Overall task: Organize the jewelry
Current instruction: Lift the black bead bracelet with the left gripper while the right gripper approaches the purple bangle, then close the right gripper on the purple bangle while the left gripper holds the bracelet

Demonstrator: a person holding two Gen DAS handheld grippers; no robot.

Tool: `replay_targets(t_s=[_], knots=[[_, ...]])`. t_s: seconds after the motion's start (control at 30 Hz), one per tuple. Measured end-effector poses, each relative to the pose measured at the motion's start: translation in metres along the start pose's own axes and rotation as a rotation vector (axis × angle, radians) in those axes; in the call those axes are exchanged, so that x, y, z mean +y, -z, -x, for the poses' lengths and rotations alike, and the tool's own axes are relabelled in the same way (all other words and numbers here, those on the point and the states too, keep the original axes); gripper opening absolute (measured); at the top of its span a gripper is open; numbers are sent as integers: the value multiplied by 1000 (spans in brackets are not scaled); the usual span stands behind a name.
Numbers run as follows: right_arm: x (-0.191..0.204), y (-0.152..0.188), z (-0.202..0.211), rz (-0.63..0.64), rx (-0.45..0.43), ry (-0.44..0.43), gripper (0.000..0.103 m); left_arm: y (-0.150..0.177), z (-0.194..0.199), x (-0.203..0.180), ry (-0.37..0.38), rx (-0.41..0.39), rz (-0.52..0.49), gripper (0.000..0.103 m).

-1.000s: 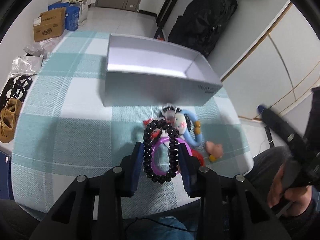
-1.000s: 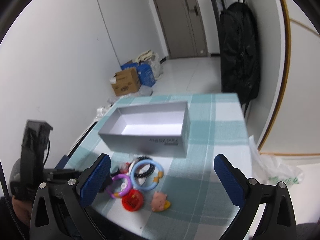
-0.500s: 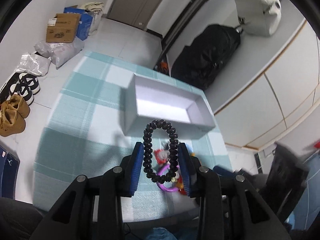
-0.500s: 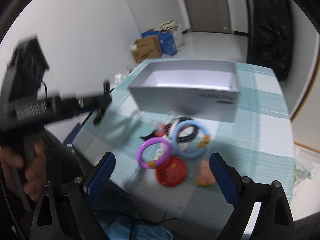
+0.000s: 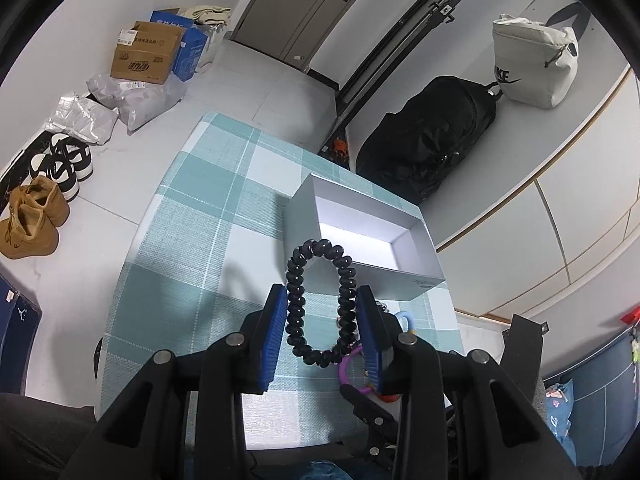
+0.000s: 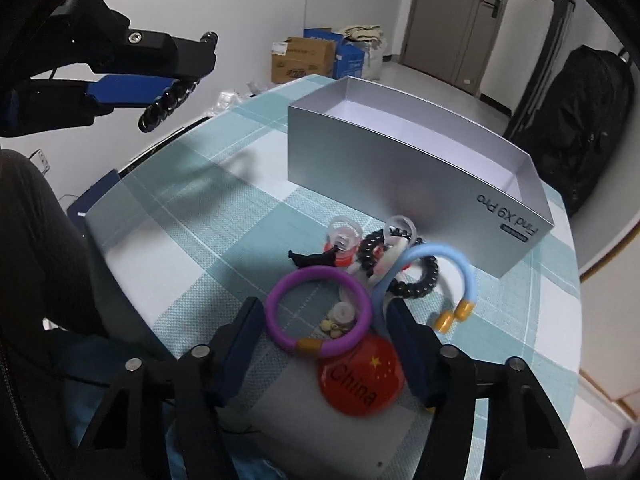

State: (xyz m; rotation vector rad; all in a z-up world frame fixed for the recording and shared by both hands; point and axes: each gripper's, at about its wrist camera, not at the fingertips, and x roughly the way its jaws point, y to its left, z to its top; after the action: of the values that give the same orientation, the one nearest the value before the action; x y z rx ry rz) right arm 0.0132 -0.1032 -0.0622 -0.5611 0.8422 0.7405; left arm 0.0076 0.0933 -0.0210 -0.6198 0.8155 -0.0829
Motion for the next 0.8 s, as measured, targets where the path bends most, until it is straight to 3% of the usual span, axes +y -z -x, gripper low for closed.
replay_targets(t_s=[0.17,0.3,0.37,0.43,0.8], knots=[[-4,1,1,-14,-11,-26,44,0,0,0,5,-1,2,29],[-8,2,2,-29,-16,-53,39,0,-2,-1,4,5,-3,29],[-11,1,5,-42,-25,-79,29,1,-2,-1,1,6,-6,29],[-13,2,8,-53,-32,-92,26,2,-2,-2,-3,9,-13,29],[-27,7,22,-133,-76,-166,25,3,-3,-8,-6,10,-31,29]])
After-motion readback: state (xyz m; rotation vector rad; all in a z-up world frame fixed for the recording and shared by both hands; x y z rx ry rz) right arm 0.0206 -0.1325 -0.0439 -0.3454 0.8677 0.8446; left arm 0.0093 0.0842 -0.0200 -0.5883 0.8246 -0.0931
